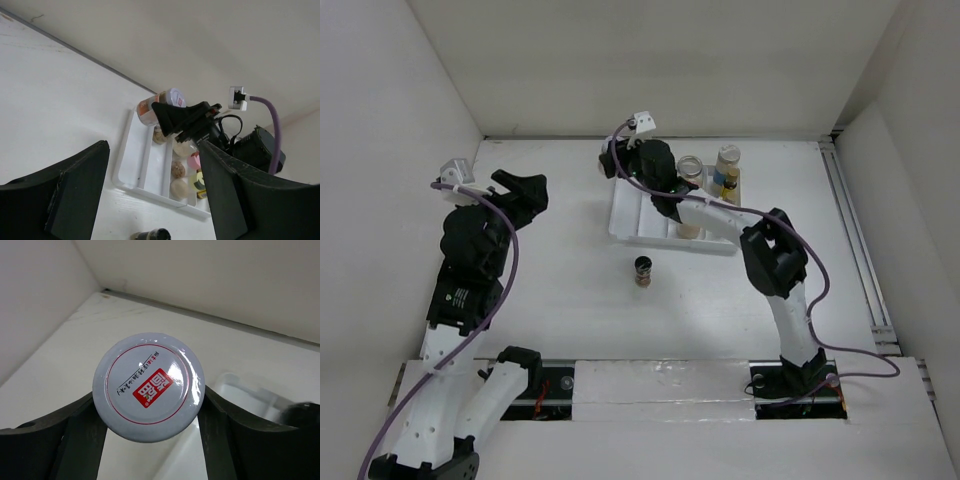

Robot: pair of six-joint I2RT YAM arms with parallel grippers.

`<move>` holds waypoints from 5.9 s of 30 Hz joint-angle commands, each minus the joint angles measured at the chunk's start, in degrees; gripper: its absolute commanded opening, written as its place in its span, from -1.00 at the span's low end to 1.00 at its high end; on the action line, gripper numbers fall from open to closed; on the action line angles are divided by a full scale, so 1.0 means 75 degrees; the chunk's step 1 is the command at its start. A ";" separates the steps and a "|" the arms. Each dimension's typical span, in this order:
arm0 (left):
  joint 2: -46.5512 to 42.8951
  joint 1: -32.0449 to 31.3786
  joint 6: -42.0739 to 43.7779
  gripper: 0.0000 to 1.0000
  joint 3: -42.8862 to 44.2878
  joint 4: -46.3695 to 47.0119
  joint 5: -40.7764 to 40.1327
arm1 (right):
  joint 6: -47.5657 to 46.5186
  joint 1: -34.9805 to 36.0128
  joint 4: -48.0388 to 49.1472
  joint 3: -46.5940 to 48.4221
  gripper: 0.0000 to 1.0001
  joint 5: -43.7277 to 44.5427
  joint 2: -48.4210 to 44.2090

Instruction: Organize the condiment bottles

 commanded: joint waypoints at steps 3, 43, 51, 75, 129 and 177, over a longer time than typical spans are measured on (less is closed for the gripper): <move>0.0086 0.0036 0.0045 0.35 -0.0065 0.0429 0.0262 | -0.0639 -0.0320 0.0060 0.1174 -0.14 0.0391 0.0445; 0.0355 0.0036 0.0045 0.35 -0.0136 0.0570 0.0590 | -0.0511 -0.0742 -0.1711 0.1926 0.21 0.0860 0.1583; 0.0285 0.0036 0.0045 0.35 -0.0136 0.0570 0.0496 | -0.0511 -0.0742 -0.1630 0.1598 0.64 0.0627 0.1209; 0.0765 0.0036 0.0115 0.37 -0.0288 0.0710 0.1106 | 0.1013 0.0745 -0.0582 -0.5351 0.83 0.1012 -0.4194; 0.0929 0.0036 0.0185 0.40 -0.0300 0.0688 0.1399 | -0.0124 -0.0801 -0.1020 -0.2105 -0.48 0.1048 -0.1489; 0.1176 0.0036 0.0021 0.42 -0.0921 0.1777 0.2640 | -0.0732 0.0335 -0.0198 -0.7682 1.00 -0.1869 -1.0638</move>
